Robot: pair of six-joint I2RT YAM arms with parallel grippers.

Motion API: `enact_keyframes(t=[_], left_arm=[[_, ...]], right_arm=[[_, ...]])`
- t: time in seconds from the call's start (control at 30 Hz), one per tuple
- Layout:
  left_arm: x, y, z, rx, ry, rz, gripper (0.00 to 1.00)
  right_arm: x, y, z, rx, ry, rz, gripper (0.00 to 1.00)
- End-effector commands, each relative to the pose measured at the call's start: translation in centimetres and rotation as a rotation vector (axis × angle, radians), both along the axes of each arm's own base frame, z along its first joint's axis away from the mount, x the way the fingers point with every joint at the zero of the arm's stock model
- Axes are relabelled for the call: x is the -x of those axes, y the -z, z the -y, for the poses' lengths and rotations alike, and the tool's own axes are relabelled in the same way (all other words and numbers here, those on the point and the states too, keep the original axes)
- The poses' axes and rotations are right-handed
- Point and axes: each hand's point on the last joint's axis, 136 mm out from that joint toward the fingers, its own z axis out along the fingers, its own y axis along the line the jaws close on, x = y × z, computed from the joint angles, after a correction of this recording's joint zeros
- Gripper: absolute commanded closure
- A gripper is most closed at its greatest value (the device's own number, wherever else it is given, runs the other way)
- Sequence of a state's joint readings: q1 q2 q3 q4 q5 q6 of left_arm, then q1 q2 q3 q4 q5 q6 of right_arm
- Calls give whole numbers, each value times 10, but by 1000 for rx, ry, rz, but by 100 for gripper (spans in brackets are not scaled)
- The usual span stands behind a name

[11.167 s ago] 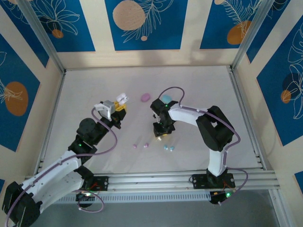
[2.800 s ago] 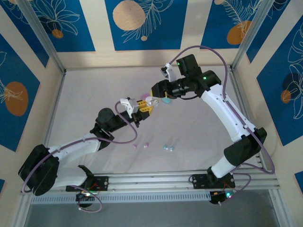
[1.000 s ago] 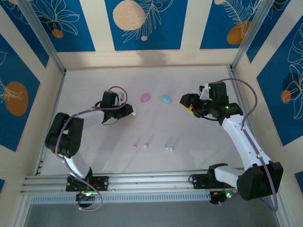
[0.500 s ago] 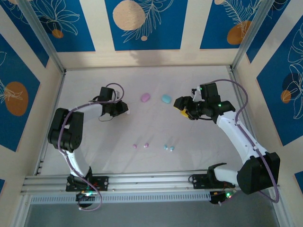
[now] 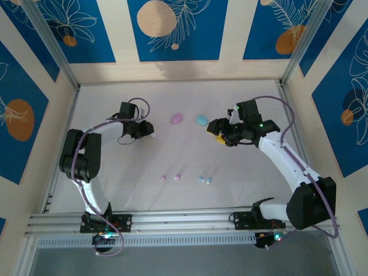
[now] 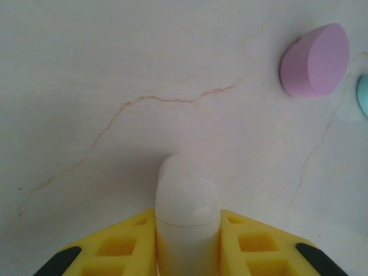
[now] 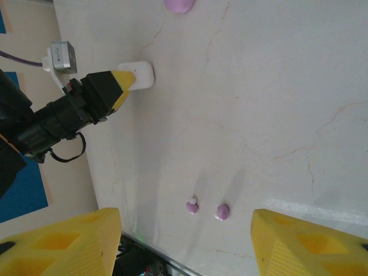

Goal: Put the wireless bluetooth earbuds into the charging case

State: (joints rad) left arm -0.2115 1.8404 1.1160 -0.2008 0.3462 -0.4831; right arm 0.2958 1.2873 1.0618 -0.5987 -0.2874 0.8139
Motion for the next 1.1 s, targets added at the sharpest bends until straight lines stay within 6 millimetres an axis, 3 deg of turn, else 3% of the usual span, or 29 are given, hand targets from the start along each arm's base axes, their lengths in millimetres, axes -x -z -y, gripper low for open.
enact_keyframes(t=[0.0,0.2,0.4,0.6,0.73,0.87,1.07], left_arm=[[4,9,-20,-109,5,-48,64],[6,7,-30,-169,-6,-43,56],[6,-8,-36,-196,-19,-7,49],[11,-37,-34,-163,-21,82,47],[16,-66,-20,-55,-7,186,47],[11,-89,5,-25,83,315,46],[-3,-89,53,-161,360,434,47]], right_arm=[[-1,-4,-3,23,-28,4,38],[-3,1,-7,63,-77,10,38],[-12,1,-11,132,-149,90,38],[-41,18,-21,319,-295,259,38],[-73,29,-35,361,-337,277,38],[-95,36,-44,342,-284,161,40],[-93,38,-44,245,-184,124,40]])
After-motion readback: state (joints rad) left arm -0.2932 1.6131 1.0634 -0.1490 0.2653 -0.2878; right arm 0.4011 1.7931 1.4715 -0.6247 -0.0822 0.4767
